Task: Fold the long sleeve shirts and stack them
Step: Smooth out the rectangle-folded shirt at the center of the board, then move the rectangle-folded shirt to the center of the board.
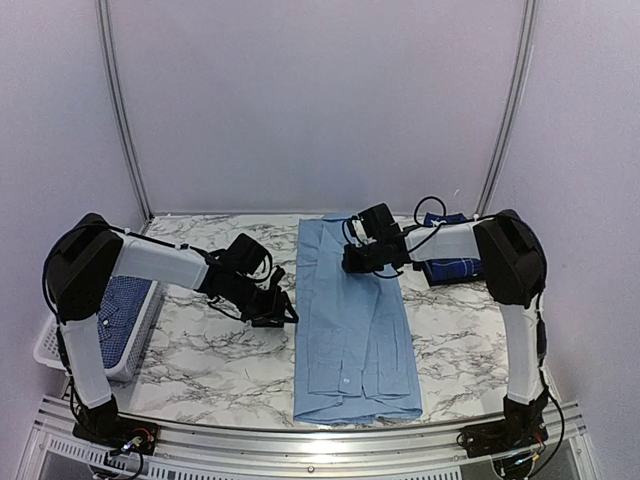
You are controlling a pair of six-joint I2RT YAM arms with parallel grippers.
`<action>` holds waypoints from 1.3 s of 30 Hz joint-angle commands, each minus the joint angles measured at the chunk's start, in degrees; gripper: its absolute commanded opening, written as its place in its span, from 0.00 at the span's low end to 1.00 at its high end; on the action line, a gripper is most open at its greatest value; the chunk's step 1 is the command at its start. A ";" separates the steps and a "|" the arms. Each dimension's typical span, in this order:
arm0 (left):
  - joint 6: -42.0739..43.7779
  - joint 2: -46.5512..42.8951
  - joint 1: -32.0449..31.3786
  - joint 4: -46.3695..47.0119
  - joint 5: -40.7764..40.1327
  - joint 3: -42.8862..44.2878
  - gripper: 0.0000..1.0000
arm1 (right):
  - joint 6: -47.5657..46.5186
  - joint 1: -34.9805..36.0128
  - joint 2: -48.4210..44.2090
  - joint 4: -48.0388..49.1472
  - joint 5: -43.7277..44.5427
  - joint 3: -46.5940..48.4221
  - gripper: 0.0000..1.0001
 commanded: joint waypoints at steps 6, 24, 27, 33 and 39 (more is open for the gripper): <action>-1.10 0.12 -1.58 1.90 0.35 -0.55 0.49 | 0.10 -1.51 3.71 -4.05 -0.60 5.96 0.13; -1.64 -0.88 -2.64 0.46 -1.04 -1.85 0.48 | 0.32 2.57 -15.58 -4.44 1.66 -11.13 0.16; -1.52 0.28 -2.75 -0.22 -2.34 -0.35 0.48 | 0.94 2.37 -14.99 -3.32 1.27 -13.45 0.14; -1.36 1.23 -3.77 -2.72 -5.97 1.66 0.45 | 1.94 1.03 -12.53 -2.56 2.03 -16.17 0.10; -1.18 2.11 -4.80 -4.30 -9.22 1.39 0.41 | 2.57 0.47 -11.41 -0.95 1.48 -18.56 0.10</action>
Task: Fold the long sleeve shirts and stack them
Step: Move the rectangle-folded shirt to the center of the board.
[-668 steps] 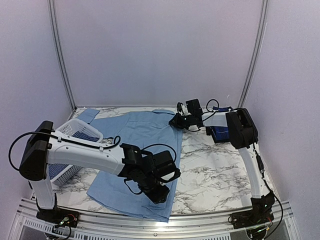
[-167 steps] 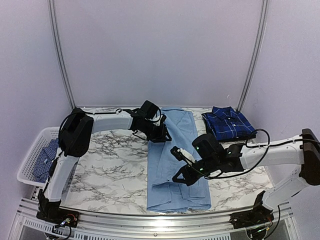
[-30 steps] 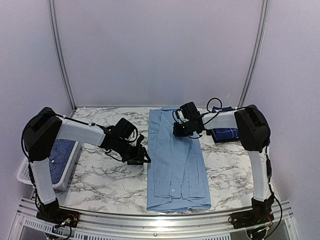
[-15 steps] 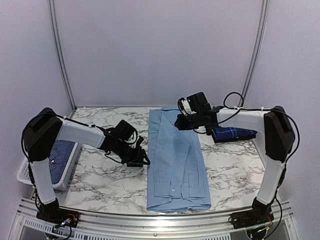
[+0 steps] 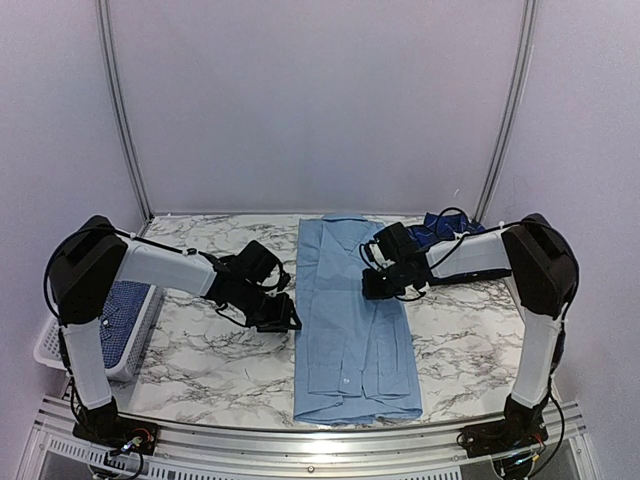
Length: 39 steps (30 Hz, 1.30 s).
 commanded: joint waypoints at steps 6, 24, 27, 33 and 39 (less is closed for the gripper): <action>0.15 3.52 -1.14 -3.90 -4.36 2.57 0.30 | 1.74 -0.50 0.89 3.31 0.17 -1.07 0.10; -4.06 3.29 -0.44 -4.00 -9.50 1.85 0.00 | 0.48 0.28 4.95 3.53 -0.67 10.82 0.14; -4.17 1.38 0.59 -3.91 -10.29 -0.44 0.00 | 0.48 0.95 9.22 3.27 -1.73 15.27 0.14; -4.35 -3.00 2.29 -2.99 -10.74 -7.13 0.00 | 1.06 3.68 18.36 1.67 -3.94 26.46 0.15; -4.87 -7.44 3.52 -1.93 -10.87 -12.57 0.00 | 1.61 5.99 26.39 -1.51 -5.17 36.42 0.15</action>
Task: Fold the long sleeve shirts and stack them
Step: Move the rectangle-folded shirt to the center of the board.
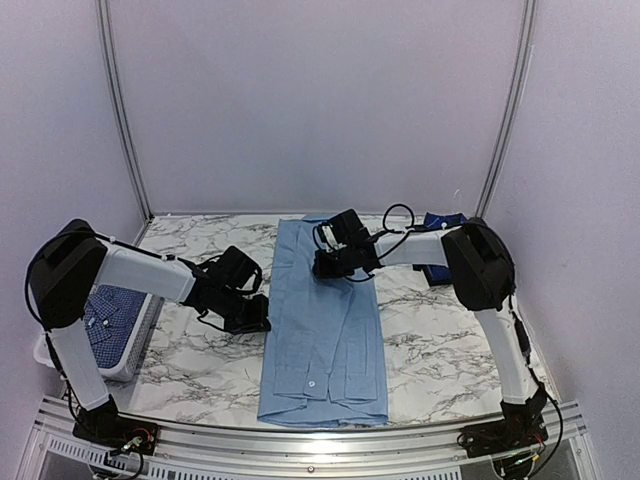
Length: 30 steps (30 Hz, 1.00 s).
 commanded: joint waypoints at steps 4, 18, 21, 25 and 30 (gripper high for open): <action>-0.46 -3.15 1.30 -3.21 -2.09 -5.57 0.00 | 0.60 1.80 6.39 -4.25 -2.48 10.01 0.16; 0.69 -3.11 3.68 -2.93 1.27 -5.03 0.00 | -0.31 2.14 -10.03 -3.61 -2.43 -3.94 0.21; 0.76 -3.39 3.68 -2.92 1.57 -4.83 0.00 | 0.80 2.37 -12.45 -1.57 -3.10 -10.37 0.20; 1.09 -4.60 3.68 -3.16 1.80 -4.61 0.06 | 2.34 2.41 -13.80 0.95 -3.32 -17.30 0.19; 2.60 -7.62 3.68 -6.20 1.39 -4.38 0.20 | 2.87 2.54 -19.24 0.98 -3.02 -23.55 0.18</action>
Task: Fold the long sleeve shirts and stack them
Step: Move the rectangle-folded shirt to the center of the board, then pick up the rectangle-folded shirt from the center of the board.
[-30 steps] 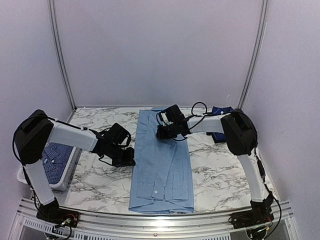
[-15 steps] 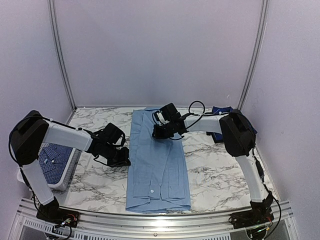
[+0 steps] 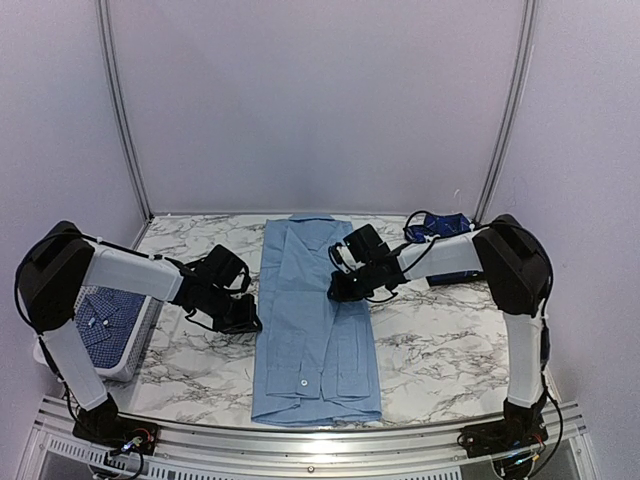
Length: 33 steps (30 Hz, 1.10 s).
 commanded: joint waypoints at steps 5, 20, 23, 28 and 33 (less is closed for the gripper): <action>3.61 -9.56 0.38 -8.61 0.96 -2.49 0.33 | 2.37 1.24 -17.92 1.69 -0.17 -15.21 0.20; 1.60 -18.91 -8.24 -8.46 14.79 -13.67 0.55 | 16.48 10.65 -45.92 2.77 -12.30 -47.40 0.32; 0.91 -20.15 -8.69 -8.20 15.76 -14.82 0.55 | 16.79 11.88 -48.06 2.61 -14.22 -48.65 0.32; 0.08 -21.75 -8.85 -8.04 16.62 -15.96 0.54 | 16.84 14.28 -48.62 3.05 -16.48 -49.86 0.29; -0.68 -22.59 -9.13 -7.73 16.58 -17.12 0.52 | 17.40 16.62 -48.28 3.65 -17.08 -50.95 0.26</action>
